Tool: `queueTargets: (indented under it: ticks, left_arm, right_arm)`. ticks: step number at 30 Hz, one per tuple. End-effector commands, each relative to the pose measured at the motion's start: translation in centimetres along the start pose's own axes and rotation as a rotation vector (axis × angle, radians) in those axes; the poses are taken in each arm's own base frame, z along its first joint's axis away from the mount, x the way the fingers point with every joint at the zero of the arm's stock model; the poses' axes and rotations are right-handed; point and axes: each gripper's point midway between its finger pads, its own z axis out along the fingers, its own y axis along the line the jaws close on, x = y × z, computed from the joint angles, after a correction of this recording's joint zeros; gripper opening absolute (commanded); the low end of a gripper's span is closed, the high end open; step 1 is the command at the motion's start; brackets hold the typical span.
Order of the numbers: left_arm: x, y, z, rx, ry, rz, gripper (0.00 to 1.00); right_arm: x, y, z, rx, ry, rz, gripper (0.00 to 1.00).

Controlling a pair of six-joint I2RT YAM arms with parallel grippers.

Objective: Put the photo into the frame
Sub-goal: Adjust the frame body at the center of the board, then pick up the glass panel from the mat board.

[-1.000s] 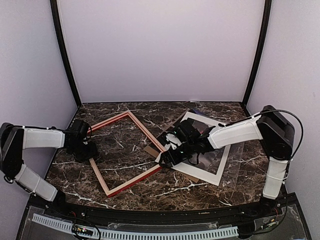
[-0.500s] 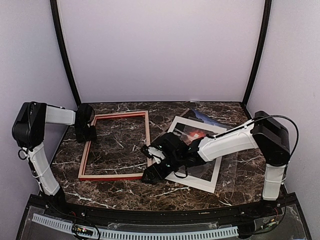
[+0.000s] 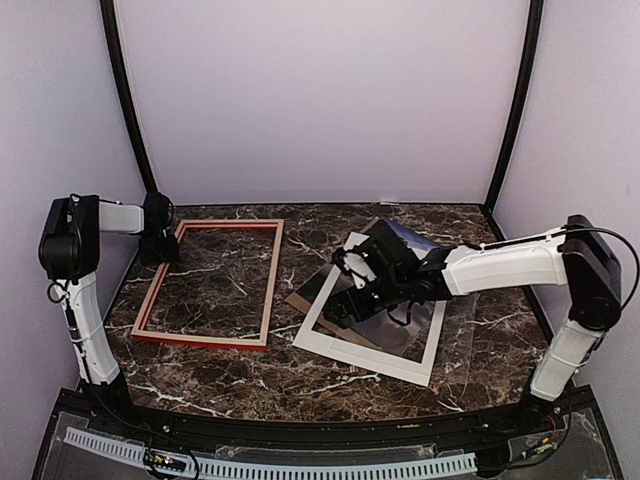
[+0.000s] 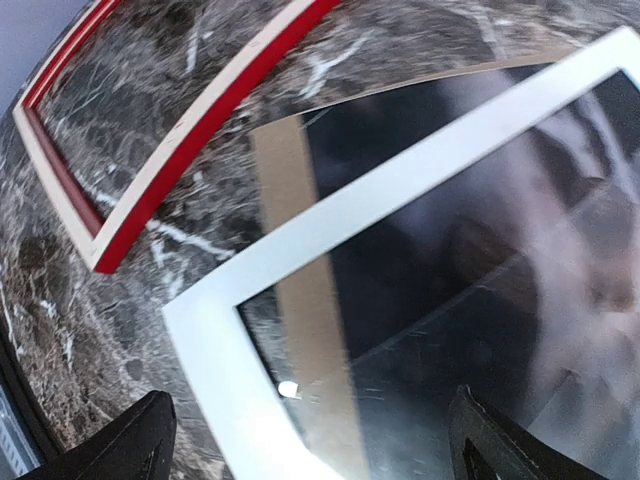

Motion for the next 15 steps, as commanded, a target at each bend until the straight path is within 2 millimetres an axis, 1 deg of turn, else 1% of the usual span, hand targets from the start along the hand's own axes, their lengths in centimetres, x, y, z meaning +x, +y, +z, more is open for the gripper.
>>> queueTargets:
  ticks: [1, 2, 4, 5, 7, 8, 9, 10, 11, 12, 13, 14, 15]
  left_arm:
    - [1.3, -0.2, -0.8, 0.039, 0.064, 0.057, 0.71]
    - [0.9, -0.7, -1.7, 0.076, 0.040, 0.052, 0.75]
    - [0.7, -1.4, -3.1, 0.116, 0.018, 0.045, 0.78]
    - [0.8, -1.6, -3.5, 0.127, 0.014, 0.042, 0.79]
    - [1.5, -2.1, -4.3, 0.146, 0.023, 0.045, 0.80]
    - [2.0, -2.2, -4.4, 0.151, 0.033, 0.050, 0.80]
    - [2.6, -2.7, -4.6, 0.156, 0.046, 0.059, 0.80]
    - [3.3, -3.6, -5.0, 0.163, 0.053, 0.081, 0.80]
    - [3.6, -4.1, -5.3, 0.167, 0.055, 0.092, 0.80]
    - [4.2, -5.3, -6.2, 0.179, 0.044, 0.125, 0.80]
    - [4.3, -7.1, -7.7, 0.207, 0.011, 0.159, 0.80]
    - [4.7, -7.8, -8.3, 0.217, 0.004, 0.177, 0.80]
    - [4.7, -9.7, -10.1, 0.256, -0.034, 0.201, 0.81]
  right_arm:
    - [0.5, -6.6, -3.5, 0.208, -0.029, 0.117, 0.96]
    - [0.9, -8.0, -4.3, 0.237, -0.030, 0.149, 0.97]
    - [1.8, -10.7, -5.9, 0.298, -0.034, 0.207, 0.96]
    - [2.4, -12.0, -6.7, 0.330, -0.036, 0.232, 0.97]
    - [3.5, -14.5, -8.2, 0.388, -0.038, 0.279, 0.97]
    - [4.6, -15.5, -8.8, 0.414, -0.022, 0.301, 0.97]
    - [5.2, -16.5, -9.5, 0.437, -0.019, 0.323, 0.97]
    - [5.9, -17.8, -10.3, 0.468, -0.014, 0.357, 0.97]
    - [6.6, -18.8, -10.9, 0.493, -0.007, 0.385, 0.97]
    - [7.3, -19.7, -11.5, 0.516, -0.003, 0.414, 0.97]
    - [8.0, -20.6, -12.1, 0.537, 0.001, 0.447, 0.97]
    - [8.6, -21.3, -12.6, 0.550, -0.001, 0.480, 0.97]
    - [9.2, -22.0, -13.0, 0.557, -0.004, 0.514, 0.97]
